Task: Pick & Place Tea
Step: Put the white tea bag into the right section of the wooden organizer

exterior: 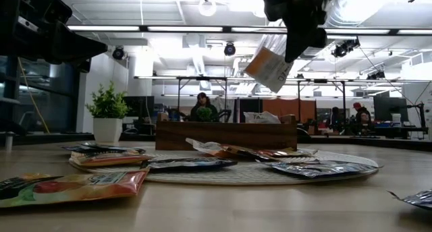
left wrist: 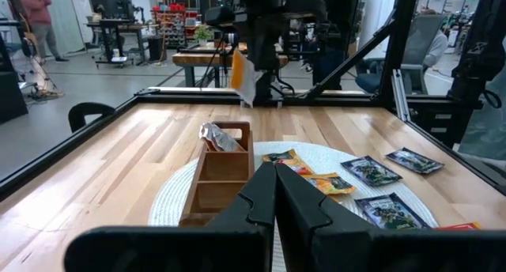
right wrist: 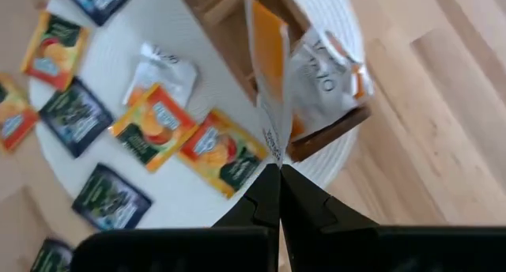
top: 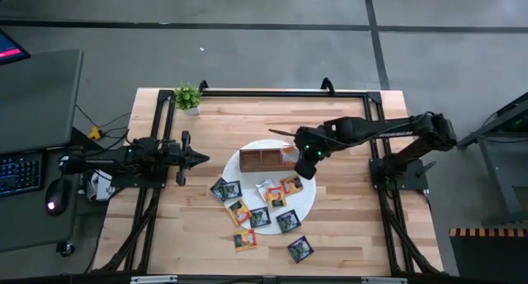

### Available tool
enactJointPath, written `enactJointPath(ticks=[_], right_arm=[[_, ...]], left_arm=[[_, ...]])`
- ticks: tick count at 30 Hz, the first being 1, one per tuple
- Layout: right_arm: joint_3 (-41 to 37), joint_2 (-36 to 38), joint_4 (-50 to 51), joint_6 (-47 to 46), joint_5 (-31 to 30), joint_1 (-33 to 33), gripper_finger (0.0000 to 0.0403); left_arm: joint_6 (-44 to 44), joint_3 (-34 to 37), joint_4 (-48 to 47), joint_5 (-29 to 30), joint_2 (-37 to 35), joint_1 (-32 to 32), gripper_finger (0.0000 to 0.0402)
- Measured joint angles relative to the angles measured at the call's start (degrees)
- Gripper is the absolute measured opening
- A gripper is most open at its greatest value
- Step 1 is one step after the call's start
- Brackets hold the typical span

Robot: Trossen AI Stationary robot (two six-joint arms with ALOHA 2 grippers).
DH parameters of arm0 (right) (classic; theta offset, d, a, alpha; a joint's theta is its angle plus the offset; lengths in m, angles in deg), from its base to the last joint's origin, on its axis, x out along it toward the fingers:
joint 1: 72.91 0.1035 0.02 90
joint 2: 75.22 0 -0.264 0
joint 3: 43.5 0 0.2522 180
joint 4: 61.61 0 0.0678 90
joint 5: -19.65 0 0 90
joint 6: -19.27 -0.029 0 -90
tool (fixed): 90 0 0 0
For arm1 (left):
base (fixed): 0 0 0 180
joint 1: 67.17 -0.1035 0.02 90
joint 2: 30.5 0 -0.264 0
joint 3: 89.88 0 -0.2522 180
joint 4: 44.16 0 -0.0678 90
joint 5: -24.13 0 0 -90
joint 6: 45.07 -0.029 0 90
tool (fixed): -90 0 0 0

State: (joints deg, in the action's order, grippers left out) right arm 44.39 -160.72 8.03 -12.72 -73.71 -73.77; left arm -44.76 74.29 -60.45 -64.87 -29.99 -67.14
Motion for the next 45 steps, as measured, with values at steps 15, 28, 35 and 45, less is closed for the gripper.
enactJointPath(ticks=[15, 28, 35, 45], right_arm=[[0.0, -6.4, -3.7, 4.0, 1.9, -6.2, 0.0], [0.0, -8.7, -4.2, 1.3, 1.7, -5.8, 0.0], [0.0, -8.7, -4.3, -0.6, 2.3, -5.6, 0.0], [-8.2, -7.9, -14.5, -6.4, 5.1, -5.3, 0.0]], left_arm=[[0.0, 0.0, 0.0, -0.3, 0.0, 0.0, 0.0001], [0.0, 0.0, 0.0, -0.4, 0.0, 0.0, 0.0001], [0.0, 0.0, 0.0, -0.4, 0.0, 0.0, 0.0001], [0.0, 0.0, 0.0, -0.4, 0.0, 0.0, 0.0001]])
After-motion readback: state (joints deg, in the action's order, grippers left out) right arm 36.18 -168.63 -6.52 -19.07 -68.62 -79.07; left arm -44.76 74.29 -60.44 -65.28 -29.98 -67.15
